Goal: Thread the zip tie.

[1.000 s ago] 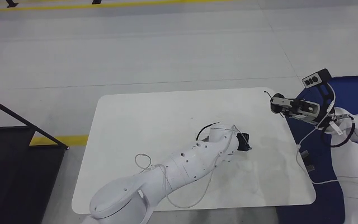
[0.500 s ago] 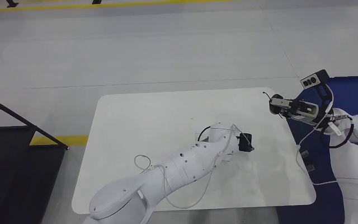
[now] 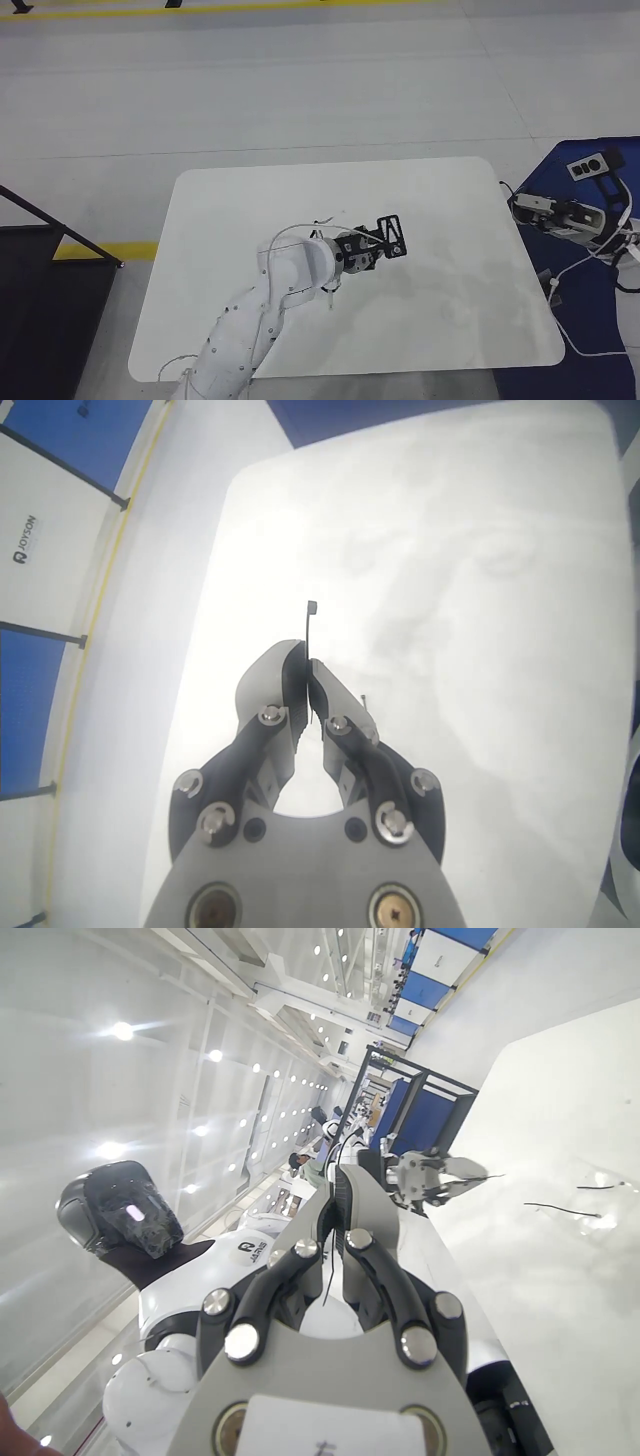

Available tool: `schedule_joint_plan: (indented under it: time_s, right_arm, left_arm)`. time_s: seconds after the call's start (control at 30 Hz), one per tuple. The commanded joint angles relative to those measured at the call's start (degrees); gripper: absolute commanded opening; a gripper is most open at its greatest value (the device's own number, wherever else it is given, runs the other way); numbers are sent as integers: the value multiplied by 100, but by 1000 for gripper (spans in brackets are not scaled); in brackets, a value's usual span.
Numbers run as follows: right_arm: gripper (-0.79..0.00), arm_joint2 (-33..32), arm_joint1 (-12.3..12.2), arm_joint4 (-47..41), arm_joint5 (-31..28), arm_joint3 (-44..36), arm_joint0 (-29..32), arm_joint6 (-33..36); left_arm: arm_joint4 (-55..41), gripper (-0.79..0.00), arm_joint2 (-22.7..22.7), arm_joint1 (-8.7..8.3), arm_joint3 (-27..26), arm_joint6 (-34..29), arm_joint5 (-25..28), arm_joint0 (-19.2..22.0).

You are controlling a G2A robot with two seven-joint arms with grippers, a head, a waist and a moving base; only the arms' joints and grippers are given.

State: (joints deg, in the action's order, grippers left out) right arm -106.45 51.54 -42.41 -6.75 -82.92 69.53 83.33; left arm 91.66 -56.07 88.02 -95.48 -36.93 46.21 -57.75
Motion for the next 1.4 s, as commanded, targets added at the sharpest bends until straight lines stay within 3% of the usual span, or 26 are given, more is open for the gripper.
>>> schedule_joint_plan:
  time_s: [0.0, 0.13, 0.23, 0.4, 0.97, 1.2, 1.37]
  right_arm:
    - [-785, 4, 1, -40, 10, 6, -5, 10]
    - [-785, 194, 27, -65, 122, -201, 121, -159]
    - [-785, 468, 55, -87, 265, -346, 189, -346]
    - [-785, 574, 62, -105, 248, -409, 199, -346]
    - [-785, 624, 74, -203, 335, -551, 284, -484]
    - [-785, 1080, 130, -209, 224, -592, 416, -650]
    - [-785, 1231, 152, -136, 102, -681, 466, -755]
  left_arm:
    - [4, -785, 111, 9, 37, -62, -206, 111]
    - [-28, -785, 106, 9, 38, -18, -232, 91]
    - [-316, -785, -151, -23, 124, 594, -499, -41]
    - [-849, -785, -620, -119, -54, 1770, -389, -421]
    - [-884, -785, -622, -118, -64, 1806, -412, -436]
    - [-2094, -785, -939, -151, -370, 2877, -618, -826]
    - [-2208, -785, -955, -164, -389, 3131, -689, -910]
